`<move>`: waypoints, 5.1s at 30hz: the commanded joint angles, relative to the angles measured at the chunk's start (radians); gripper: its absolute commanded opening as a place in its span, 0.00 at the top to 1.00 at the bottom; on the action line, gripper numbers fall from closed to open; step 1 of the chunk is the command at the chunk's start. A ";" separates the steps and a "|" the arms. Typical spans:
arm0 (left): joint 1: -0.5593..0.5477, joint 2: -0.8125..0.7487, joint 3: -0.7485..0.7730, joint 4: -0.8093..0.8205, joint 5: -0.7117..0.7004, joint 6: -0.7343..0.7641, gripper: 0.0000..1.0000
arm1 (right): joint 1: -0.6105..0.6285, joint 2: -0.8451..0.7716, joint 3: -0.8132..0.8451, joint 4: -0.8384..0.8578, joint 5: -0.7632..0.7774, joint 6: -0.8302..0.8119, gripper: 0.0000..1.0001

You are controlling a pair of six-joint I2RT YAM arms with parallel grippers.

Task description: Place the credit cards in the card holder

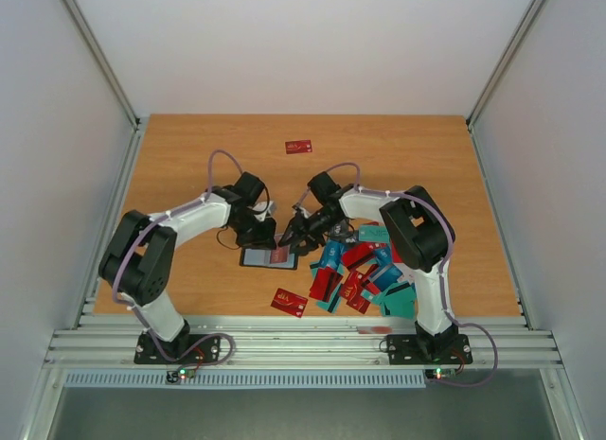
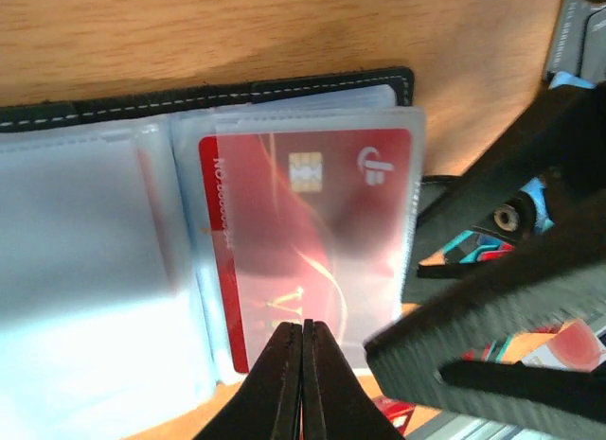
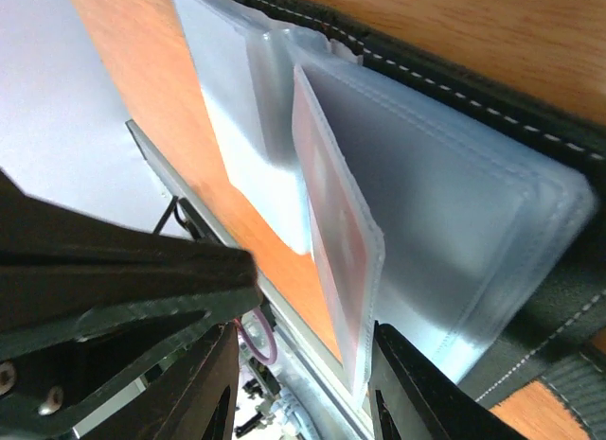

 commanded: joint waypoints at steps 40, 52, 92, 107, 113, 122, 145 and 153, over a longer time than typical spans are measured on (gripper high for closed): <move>0.106 -0.629 -0.159 -0.253 -0.118 -0.029 0.82 | 0.090 -0.243 0.274 -0.372 0.215 -0.117 0.58; -0.139 -0.511 -0.281 -0.022 -0.029 -0.163 0.80 | 0.080 -0.708 -0.493 0.038 0.247 0.183 0.57; -0.264 -0.159 -0.316 0.131 0.004 -0.065 0.76 | 0.539 -0.652 -0.835 0.556 0.695 0.664 0.52; -0.280 -0.171 -0.327 0.135 0.055 -0.089 0.76 | 0.539 -0.571 -0.893 0.767 0.693 0.727 0.52; -0.288 -0.172 -0.329 0.131 0.071 -0.095 0.76 | 0.539 -0.551 -0.945 0.870 0.705 0.762 0.53; -0.301 -0.170 -0.334 0.136 0.080 -0.107 0.77 | 0.539 -0.467 -1.033 1.119 0.708 0.837 0.59; -0.310 -0.304 -0.248 0.009 -0.064 -0.114 0.71 | 0.483 -0.582 -1.011 0.984 0.606 0.759 0.99; -0.287 -0.453 -0.069 -0.229 -0.200 0.004 0.64 | 0.409 -0.763 -0.687 0.252 0.523 0.312 0.99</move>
